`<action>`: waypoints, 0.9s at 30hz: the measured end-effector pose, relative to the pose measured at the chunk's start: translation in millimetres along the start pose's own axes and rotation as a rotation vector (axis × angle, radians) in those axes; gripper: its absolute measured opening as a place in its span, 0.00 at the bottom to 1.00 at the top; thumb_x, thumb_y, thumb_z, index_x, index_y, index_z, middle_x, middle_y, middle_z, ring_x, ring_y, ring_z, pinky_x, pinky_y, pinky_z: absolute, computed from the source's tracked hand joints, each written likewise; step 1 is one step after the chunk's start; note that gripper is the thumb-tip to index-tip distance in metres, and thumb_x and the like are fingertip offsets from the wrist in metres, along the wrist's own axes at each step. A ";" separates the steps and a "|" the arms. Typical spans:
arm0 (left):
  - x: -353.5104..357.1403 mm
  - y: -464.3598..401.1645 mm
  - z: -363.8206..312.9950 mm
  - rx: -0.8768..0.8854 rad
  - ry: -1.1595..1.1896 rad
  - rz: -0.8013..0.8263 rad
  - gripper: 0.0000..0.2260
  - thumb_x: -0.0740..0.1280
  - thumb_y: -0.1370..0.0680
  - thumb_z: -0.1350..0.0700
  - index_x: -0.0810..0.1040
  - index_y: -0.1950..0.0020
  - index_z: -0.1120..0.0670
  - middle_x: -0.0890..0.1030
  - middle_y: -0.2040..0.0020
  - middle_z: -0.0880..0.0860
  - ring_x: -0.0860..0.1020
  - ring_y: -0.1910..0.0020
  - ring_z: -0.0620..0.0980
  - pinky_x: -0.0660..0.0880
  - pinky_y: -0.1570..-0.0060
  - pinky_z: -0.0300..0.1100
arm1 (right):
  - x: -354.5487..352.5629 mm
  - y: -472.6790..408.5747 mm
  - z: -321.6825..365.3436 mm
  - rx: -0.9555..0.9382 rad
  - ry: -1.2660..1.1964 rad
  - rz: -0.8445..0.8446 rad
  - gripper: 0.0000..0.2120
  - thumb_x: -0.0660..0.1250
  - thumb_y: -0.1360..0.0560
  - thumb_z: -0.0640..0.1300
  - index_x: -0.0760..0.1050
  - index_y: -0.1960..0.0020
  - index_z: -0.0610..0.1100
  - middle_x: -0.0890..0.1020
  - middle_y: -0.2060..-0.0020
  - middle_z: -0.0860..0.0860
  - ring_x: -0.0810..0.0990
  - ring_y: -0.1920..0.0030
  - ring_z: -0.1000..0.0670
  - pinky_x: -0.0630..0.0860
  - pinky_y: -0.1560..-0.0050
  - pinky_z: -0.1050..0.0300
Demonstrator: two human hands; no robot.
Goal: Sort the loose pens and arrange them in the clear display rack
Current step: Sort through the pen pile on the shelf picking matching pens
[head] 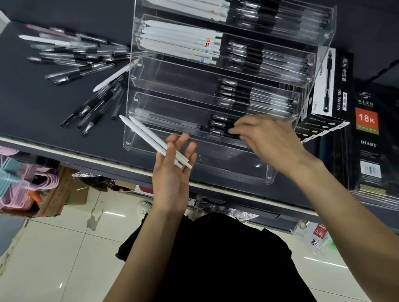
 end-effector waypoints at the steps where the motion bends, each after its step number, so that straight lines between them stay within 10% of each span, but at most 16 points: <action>1: 0.5 0.3 -0.2 0.001 -0.006 0.006 0.09 0.55 0.16 0.56 0.75 0.46 0.52 0.83 0.52 0.48 0.81 0.54 0.45 0.76 0.50 0.40 | 2.7 1.3 -4.3 0.020 0.009 0.011 0.11 0.67 0.25 0.37 0.81 0.45 0.46 0.82 0.46 0.52 0.80 0.47 0.45 0.80 0.54 0.49; 7: 6.3 2.4 -2.0 0.007 -0.050 0.014 0.10 0.54 0.16 0.55 0.75 0.44 0.52 0.83 0.47 0.48 0.81 0.47 0.47 0.75 0.45 0.42 | -7.3 10.5 0.2 0.028 0.048 -0.068 0.07 0.69 0.26 0.37 0.83 0.50 0.43 0.83 0.50 0.50 0.81 0.52 0.45 0.79 0.61 0.52; 16: 35.4 5.6 -17.0 0.072 -0.005 0.132 0.15 0.55 0.19 0.50 0.74 0.38 0.55 0.79 0.38 0.51 0.78 0.43 0.49 0.76 0.44 0.44 | -9.2 -11.9 78.3 0.228 -0.696 -0.098 0.08 0.71 0.27 0.49 0.78 0.50 0.46 0.83 0.60 0.55 0.80 0.61 0.58 0.78 0.58 0.61; 27: 0.9 -9.2 -64.1 0.124 -0.479 0.048 0.14 0.59 0.19 0.47 0.78 0.36 0.47 0.78 0.50 0.34 0.74 0.50 0.35 0.73 0.38 0.45 | -68.0 -47.0 21.5 0.261 -0.408 -0.420 0.05 0.73 0.28 0.43 0.82 0.52 0.45 0.78 0.58 0.56 0.77 0.63 0.55 0.73 0.62 0.64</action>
Point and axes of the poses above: each hand's wrist, its own y-axis away from the middle knuckle, its own x-axis out of the palm, z = x × y, the point moved 6 cm from there along -y, towards the middle knuckle
